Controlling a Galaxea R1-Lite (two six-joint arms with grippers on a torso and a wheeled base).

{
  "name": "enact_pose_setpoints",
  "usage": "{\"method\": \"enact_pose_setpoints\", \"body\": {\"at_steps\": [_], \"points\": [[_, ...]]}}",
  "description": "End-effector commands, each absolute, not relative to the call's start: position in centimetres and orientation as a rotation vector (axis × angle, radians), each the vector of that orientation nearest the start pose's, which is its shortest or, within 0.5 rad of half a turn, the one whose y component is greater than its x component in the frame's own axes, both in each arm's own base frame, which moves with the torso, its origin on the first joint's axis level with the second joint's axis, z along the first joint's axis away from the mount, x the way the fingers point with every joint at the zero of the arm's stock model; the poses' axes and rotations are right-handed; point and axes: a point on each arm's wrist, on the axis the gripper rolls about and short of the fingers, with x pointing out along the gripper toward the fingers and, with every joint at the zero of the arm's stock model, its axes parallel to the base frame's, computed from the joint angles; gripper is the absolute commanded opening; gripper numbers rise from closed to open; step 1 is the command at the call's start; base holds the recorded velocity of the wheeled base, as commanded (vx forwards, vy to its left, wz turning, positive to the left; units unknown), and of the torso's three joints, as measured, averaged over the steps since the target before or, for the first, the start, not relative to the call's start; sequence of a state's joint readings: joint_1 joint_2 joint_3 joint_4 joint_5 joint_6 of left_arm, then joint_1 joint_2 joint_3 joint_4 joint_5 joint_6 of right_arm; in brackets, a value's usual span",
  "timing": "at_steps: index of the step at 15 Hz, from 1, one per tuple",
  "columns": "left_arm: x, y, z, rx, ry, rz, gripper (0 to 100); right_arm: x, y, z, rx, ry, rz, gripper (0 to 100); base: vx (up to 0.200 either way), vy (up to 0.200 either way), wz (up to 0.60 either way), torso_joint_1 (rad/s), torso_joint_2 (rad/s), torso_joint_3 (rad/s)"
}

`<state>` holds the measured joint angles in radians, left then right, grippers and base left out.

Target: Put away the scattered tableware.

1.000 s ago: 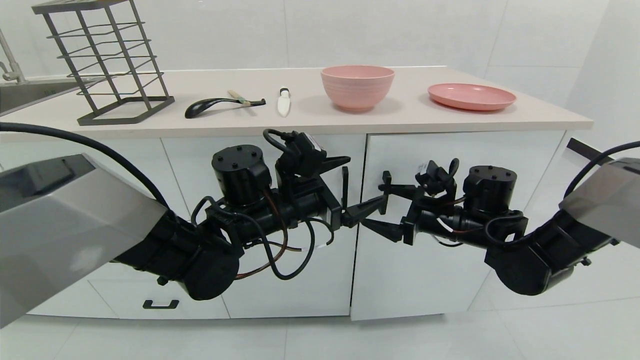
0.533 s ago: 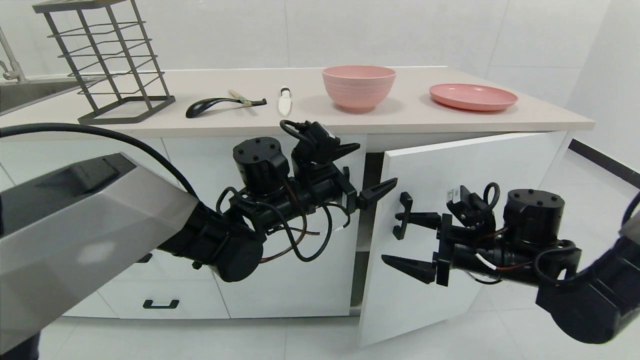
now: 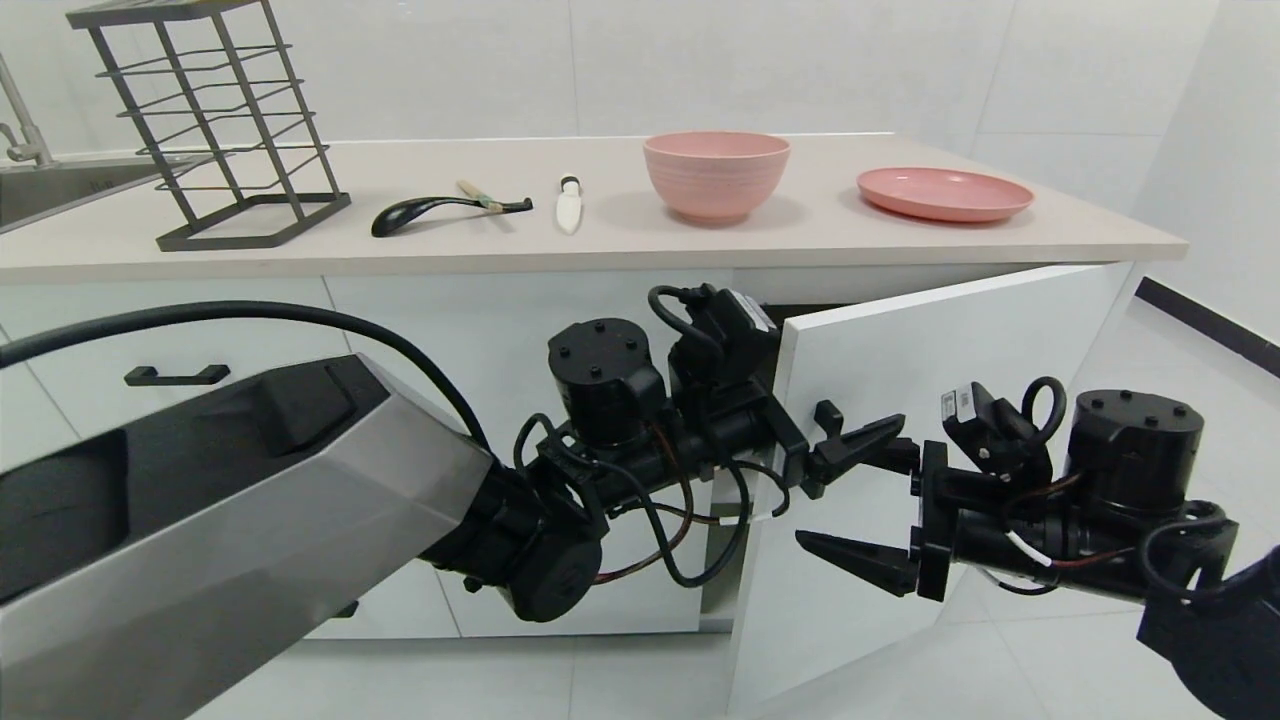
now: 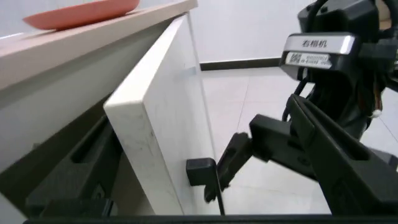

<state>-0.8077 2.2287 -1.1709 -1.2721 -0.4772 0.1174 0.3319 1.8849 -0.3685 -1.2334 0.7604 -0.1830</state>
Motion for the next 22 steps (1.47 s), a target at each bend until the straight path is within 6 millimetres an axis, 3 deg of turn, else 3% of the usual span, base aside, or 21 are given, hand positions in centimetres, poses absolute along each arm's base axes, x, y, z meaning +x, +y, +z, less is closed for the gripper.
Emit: {"method": "enact_pose_setpoints", "body": {"at_steps": [1, 5, 8, 11, 12, 13, 14, 15, 17, 18, 20, 22], "points": [[28.5, -32.2, 13.9, 0.065, -0.281, -1.282, 100, 25.4, 9.7, 8.7, -0.101, 0.191, 1.078, 100, 0.0, 0.0, 0.0, 0.0, 0.0, 0.0], [28.2, -31.8, 13.3, 0.048, -0.271, -1.283, 100, 26.8, 7.1, 7.8, -0.157, 0.185, 0.983, 100, 0.0, 0.0, 0.0, 0.0, 0.0, 0.0], [28.2, -31.8, 13.2, 0.043, -0.28, -1.284, 100, 25.5, 6.0, 8.3, -0.156, 0.185, 0.955, 100, 0.0, 0.0, 0.0, 0.0, 0.0, 0.0], [28.2, -31.9, 12.9, 0.02, -0.276, -1.286, 100, 20.8, 5.1, 10.1, -0.17, 0.138, 0.948, 100, 0.0, 0.0, 0.0, 0.0, 0.0, 0.0], [28.3, -32.0, 12.5, 0.021, -0.27, -1.287, 100, 18.0, 4.6, 11.4, -0.188, 0.082, 0.94, 100, 0.0, 0.0, 0.0, 0.0, 0.0, 0.0], [28.3, -32.0, 12.4, 0.021, -0.27, -1.287, 100, 17.6, 4.5, 11.7, -0.192, 0.067, 0.937, 100, 0.0, 0.0, 0.0, 0.0, 0.0, 0.0], [28.3, -32.2, 12.2, 0.017, -0.281, -1.288, 100, 14.3, 3.7, 13.7, -0.232, -0.061, 0.912, 100, 0.0, 0.0, 0.0, 0.0, 0.0, 0.0], [28.4, -32.1, 12.1, 0.019, -0.279, -1.283, 100, 12.5, 3.3, 14.6, -0.255, -0.137, 0.888, 100, 0.0, 0.0, 0.0, 0.0, 0.0, 0.0], [28.3, -32.2, 12.1, 0.019, -0.281, -1.281, 100, 12.0, 3.1, 14.8, -0.262, -0.154, 0.877, 100, 0.0, 0.0, 0.0, 0.0, 0.0, 0.0], [28.0, -32.5, 11.8, 0.024, -0.275, -1.292, 100, 8.0, 1.5, 16.3, -0.326, -0.278, 0.725, 100, 0.0, 0.0, 0.0, 0.0, 0.0, 0.0], [27.3, -32.7, 10.7, 0.031, -0.246, -1.319, 100, 5.2, 1.3, 16.5, -0.356, -0.335, 0.673, 100, 0.0, 0.0, 0.0, 0.0, 0.0, 0.0], [26.5, -33.3, 9.6, 0.027, -0.263, -1.367, 100, 1.5, 1.4, 15.3, -0.384, -0.371, 0.614, 100, 0.0, 0.0, 0.0, 0.0, 0.0, 0.0]]}}
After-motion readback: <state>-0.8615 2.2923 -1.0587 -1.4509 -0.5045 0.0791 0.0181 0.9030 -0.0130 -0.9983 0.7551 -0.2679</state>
